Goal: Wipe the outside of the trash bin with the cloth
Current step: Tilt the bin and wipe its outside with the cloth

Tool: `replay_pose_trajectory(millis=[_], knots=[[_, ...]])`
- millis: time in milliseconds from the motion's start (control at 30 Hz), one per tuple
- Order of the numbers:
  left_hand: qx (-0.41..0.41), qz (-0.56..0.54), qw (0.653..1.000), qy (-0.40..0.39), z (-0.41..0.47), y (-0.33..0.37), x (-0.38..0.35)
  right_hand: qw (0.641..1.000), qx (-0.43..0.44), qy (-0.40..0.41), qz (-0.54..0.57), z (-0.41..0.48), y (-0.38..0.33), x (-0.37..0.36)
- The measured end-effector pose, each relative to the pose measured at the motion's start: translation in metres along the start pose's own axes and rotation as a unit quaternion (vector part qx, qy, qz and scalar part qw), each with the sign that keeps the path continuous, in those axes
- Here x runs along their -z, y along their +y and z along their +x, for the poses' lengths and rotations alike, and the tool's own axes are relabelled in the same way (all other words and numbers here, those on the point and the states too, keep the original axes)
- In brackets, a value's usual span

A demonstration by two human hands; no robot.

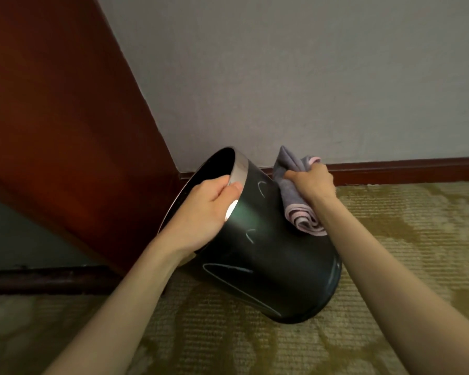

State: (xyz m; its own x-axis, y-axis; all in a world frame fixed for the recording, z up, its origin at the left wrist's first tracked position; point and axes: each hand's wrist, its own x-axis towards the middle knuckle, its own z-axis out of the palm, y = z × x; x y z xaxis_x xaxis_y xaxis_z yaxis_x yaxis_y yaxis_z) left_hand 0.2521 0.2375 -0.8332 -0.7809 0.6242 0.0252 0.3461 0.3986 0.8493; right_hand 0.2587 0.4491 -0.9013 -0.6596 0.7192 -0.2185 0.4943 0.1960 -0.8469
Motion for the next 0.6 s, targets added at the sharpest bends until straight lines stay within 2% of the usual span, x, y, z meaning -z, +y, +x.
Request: replay_pose_trajectory(millis=[200, 433, 600], knots=[[0.015, 0.004, 0.999, 0.034, 0.014, 0.008, -0.008, 0.993, 0.092, 0.072, -0.022, -0.036, -0.018, 0.001], [0.038, -0.011, 0.999, 0.016, 0.032, 0.007, -0.013, 0.964, 0.179, 0.126, 0.151, -0.104, -0.007, -0.010], [0.046, -0.010, 0.999, 0.013, 0.040, 0.017, -0.019, 0.950, 0.200, 0.143, 0.192, -0.134, 0.010, -0.026]])
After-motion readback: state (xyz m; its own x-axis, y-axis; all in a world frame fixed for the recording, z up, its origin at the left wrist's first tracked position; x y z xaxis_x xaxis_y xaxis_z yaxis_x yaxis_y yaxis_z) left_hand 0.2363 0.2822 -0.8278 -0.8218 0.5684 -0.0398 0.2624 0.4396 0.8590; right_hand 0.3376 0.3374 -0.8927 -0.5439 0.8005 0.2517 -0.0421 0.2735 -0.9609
